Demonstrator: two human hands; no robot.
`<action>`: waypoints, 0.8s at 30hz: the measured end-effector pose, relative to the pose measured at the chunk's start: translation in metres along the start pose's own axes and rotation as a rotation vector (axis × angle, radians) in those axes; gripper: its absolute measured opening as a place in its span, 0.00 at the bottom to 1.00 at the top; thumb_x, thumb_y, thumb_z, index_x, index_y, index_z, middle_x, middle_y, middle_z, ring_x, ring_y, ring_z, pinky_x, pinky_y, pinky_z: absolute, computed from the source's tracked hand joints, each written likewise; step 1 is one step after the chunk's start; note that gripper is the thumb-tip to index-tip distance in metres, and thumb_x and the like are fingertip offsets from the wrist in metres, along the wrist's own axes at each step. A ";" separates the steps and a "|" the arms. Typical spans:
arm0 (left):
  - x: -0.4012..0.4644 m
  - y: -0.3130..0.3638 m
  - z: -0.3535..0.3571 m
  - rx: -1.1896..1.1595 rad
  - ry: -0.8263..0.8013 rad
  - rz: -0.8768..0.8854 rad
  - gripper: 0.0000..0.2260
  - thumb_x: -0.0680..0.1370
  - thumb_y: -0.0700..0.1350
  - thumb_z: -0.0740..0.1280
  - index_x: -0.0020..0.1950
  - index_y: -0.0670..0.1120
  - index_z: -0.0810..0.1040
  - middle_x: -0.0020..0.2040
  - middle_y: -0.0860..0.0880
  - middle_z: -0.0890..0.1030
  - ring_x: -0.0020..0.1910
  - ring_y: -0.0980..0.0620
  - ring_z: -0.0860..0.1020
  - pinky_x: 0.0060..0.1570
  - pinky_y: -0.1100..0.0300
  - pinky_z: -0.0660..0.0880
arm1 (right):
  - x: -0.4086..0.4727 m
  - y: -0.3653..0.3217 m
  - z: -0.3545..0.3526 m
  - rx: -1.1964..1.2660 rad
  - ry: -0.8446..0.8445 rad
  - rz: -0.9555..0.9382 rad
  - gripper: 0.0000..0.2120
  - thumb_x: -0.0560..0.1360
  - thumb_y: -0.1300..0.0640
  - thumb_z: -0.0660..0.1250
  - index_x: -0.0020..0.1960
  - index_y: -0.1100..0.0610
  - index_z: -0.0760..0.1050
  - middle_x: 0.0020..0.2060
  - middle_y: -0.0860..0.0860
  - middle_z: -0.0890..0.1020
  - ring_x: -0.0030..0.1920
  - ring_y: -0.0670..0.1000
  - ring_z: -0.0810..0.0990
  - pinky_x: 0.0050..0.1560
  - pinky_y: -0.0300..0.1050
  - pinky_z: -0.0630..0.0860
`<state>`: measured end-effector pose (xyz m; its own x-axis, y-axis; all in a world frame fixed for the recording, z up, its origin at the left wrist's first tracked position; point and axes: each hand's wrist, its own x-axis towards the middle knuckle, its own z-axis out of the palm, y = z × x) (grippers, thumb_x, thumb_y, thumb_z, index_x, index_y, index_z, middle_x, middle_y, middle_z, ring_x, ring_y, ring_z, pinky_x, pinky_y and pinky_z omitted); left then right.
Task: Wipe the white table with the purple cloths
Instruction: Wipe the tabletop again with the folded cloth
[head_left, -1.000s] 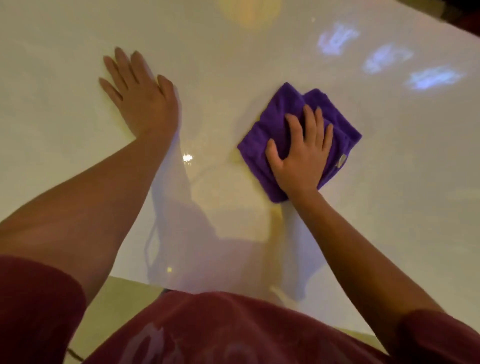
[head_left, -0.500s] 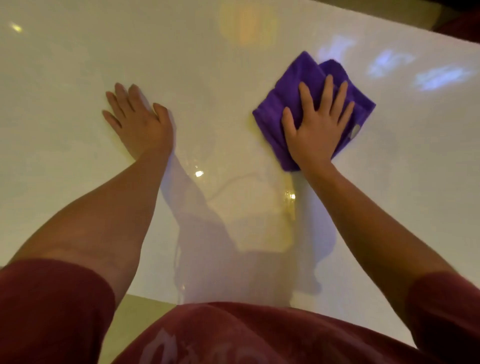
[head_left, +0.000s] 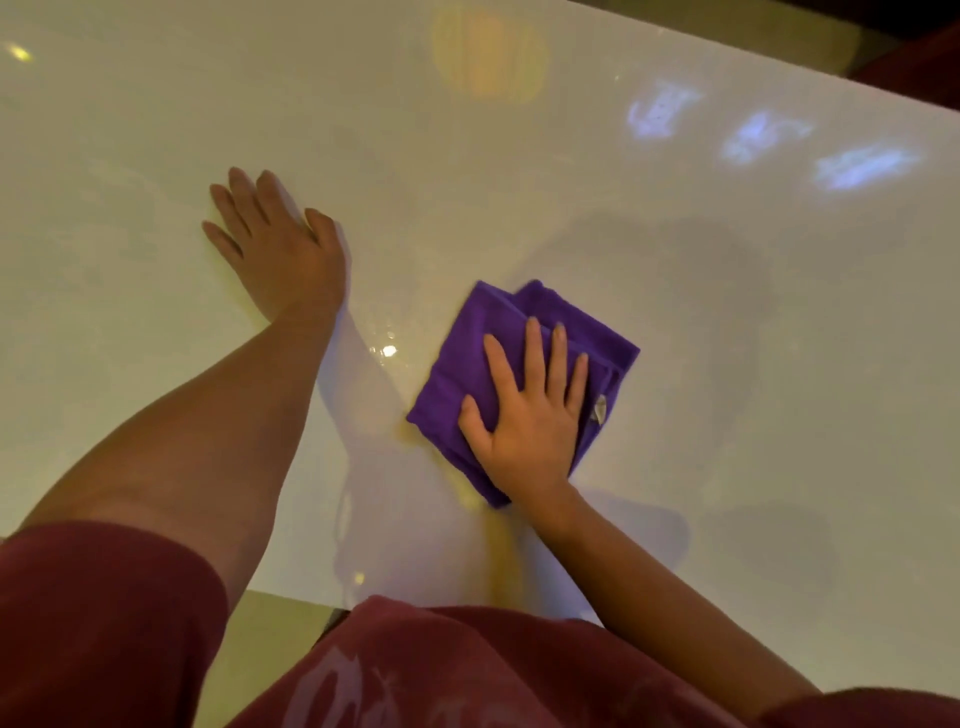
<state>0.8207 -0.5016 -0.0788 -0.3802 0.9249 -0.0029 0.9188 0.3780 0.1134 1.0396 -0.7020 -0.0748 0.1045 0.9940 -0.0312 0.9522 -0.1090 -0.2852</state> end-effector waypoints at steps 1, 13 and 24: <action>0.001 -0.001 0.000 0.001 -0.010 0.001 0.30 0.81 0.54 0.50 0.82 0.44 0.61 0.83 0.42 0.58 0.83 0.40 0.53 0.80 0.39 0.49 | 0.015 -0.008 0.002 0.007 0.006 -0.007 0.33 0.81 0.36 0.60 0.83 0.48 0.65 0.85 0.56 0.59 0.86 0.63 0.51 0.83 0.69 0.48; 0.008 -0.036 -0.030 -0.630 -0.008 0.041 0.25 0.78 0.45 0.64 0.75 0.40 0.71 0.80 0.41 0.65 0.82 0.40 0.58 0.79 0.39 0.56 | 0.165 -0.089 0.017 -0.042 0.022 0.104 0.32 0.82 0.35 0.54 0.83 0.48 0.64 0.85 0.56 0.59 0.85 0.63 0.52 0.83 0.69 0.48; 0.152 -0.247 -0.042 -0.098 0.022 0.049 0.28 0.85 0.48 0.59 0.83 0.40 0.58 0.84 0.39 0.53 0.83 0.38 0.50 0.80 0.41 0.49 | 0.249 -0.233 0.055 -0.112 0.018 0.048 0.33 0.83 0.36 0.51 0.84 0.49 0.62 0.84 0.58 0.60 0.85 0.65 0.54 0.83 0.70 0.48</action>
<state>0.5312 -0.4558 -0.0652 -0.3382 0.9407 0.0263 0.9220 0.3255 0.2098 0.8286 -0.4287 -0.0686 0.1548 0.9876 -0.0243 0.9721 -0.1567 -0.1748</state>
